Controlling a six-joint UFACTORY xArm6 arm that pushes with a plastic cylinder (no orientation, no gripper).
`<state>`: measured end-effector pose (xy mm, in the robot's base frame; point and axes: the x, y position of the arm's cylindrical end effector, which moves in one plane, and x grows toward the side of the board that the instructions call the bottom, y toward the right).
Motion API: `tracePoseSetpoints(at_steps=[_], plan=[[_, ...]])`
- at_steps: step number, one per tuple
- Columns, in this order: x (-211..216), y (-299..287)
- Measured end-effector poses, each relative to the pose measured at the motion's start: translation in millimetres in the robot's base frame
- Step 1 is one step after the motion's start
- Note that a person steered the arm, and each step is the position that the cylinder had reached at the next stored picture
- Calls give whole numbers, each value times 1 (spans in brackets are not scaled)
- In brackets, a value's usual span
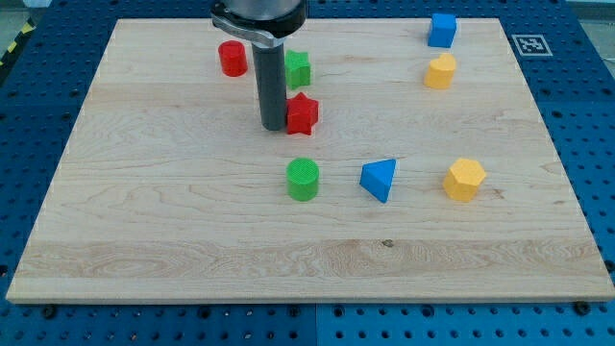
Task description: Place the red circle above the green star
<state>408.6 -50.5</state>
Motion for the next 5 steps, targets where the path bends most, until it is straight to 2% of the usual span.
tracePoseSetpoints(at_steps=[1,2,4,5], plan=[[3,-55],[-12,-103],[-83,-109],[-99,-72]])
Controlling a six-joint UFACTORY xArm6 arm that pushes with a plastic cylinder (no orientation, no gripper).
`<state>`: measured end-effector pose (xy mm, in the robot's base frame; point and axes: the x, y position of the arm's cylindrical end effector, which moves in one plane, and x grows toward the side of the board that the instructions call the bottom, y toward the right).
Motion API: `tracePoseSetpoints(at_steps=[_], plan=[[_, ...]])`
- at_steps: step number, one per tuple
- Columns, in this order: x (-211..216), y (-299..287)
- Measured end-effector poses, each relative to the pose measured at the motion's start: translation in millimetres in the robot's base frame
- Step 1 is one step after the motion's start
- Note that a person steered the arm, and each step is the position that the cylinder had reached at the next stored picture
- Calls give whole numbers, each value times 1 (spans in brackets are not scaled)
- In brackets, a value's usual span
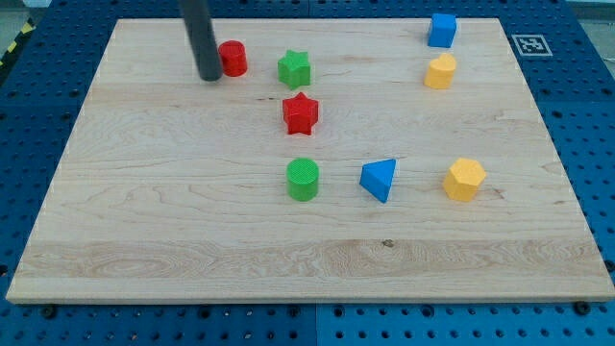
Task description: Place the red circle above the green star
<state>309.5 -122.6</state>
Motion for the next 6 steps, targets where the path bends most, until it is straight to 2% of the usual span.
tracePoseSetpoints(at_steps=[1,2,3,4,6], plan=[[-11,35],[-22,38],[-25,-6],[-45,-36],[-52,19]])
